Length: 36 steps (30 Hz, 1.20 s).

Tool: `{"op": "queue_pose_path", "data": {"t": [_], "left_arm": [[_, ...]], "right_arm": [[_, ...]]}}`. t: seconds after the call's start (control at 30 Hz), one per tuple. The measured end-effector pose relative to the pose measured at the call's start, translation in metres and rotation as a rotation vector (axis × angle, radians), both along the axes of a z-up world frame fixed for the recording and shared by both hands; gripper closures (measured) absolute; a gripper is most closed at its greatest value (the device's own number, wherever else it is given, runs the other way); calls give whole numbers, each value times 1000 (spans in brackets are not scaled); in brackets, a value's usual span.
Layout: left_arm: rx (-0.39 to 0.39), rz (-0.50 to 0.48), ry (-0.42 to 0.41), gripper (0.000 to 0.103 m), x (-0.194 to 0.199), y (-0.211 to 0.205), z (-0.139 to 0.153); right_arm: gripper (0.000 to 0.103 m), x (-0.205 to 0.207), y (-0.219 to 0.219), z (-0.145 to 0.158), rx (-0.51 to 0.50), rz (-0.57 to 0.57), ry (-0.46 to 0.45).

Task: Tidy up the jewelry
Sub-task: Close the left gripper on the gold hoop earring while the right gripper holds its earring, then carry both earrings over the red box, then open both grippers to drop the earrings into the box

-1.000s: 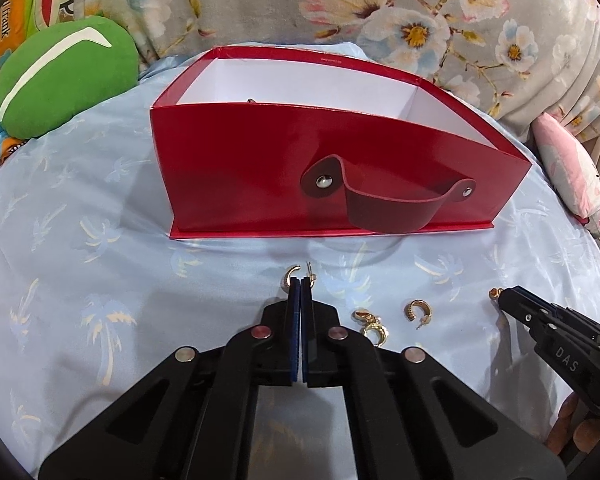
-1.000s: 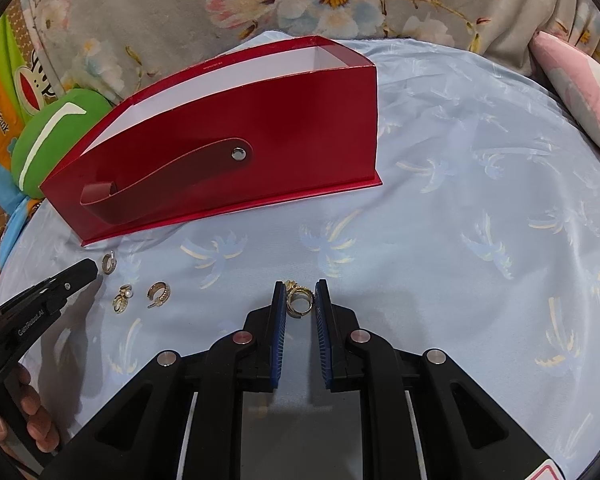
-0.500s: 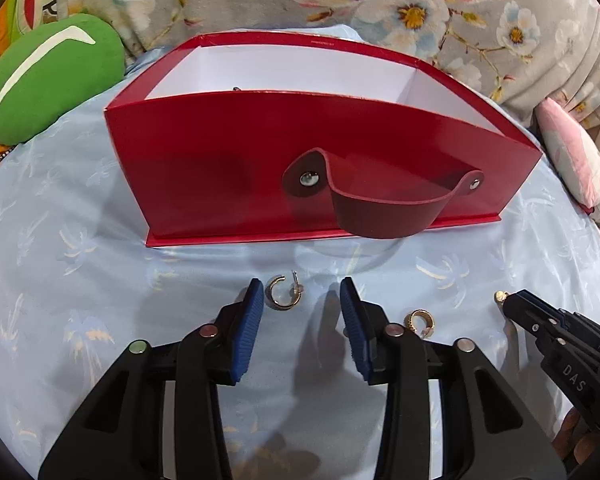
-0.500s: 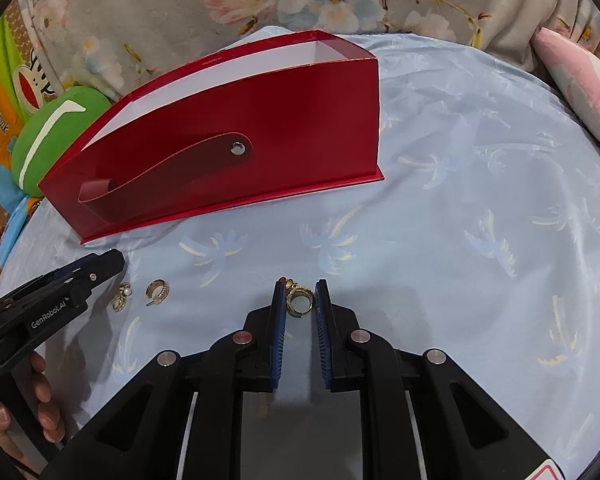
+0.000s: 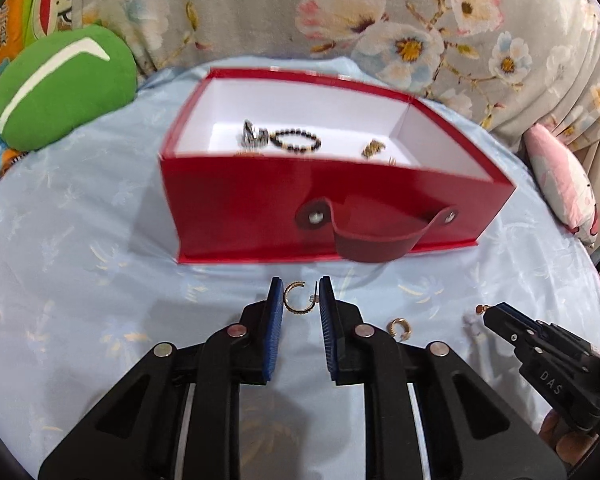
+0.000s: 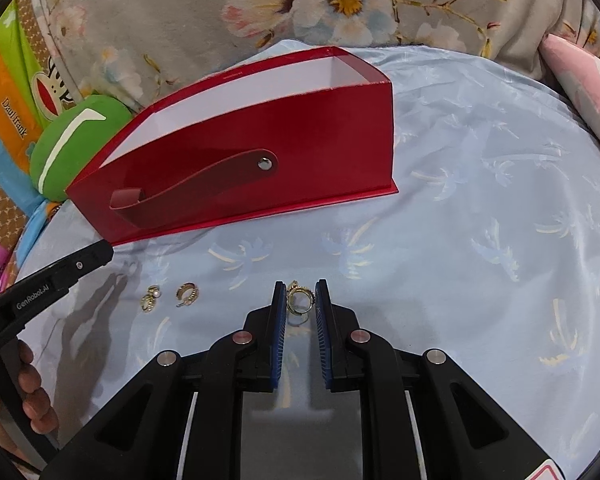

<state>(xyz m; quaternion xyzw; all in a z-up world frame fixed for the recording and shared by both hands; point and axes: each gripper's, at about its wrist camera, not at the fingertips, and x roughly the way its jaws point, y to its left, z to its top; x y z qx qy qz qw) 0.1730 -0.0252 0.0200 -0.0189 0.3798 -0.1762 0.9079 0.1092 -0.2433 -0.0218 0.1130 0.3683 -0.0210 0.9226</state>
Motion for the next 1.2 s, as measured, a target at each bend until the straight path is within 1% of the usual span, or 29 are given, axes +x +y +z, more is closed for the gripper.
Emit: {"op": "queue_pose_path", "data": {"t": [0.13,0.27,0.37,0.47,0.5,0.57,0.7,0.8,0.9,1.0,1.2], "left_arm": [[-11,-13,-44,85,0,9,37],[-25,-28,-97,85,12,11,77],[-34,-37,-139,85,28,8,107],[-22,-43,-169,85,47,-1,127],[-16,-43,-174,85,54,-6,133],[-22,-52,-154,85,75,-17,139],[-51,-82,-77,85,117,-38,132],[-42,-96,-24,85,141,-55,120],[-19,-110,12,85,159,-71,104],[-9,-120,58,85,175,-82,88],[-51,-135,147,85,199,-88,63]], "right_arm": [[90,3,2,36,-22,26,-67],[90,17,-2,75,-43,50,-131],[90,36,-3,103,-57,72,-162],[90,62,-1,124,-81,91,-176],[90,72,-1,129,-85,97,-174],[90,92,-3,135,-81,104,-163],[90,139,-10,133,-22,124,-98],[90,167,-13,123,-4,124,-46],[90,191,-17,108,3,115,-1],[90,207,-21,96,-9,103,31],[90,226,-28,81,-26,93,74]]}}
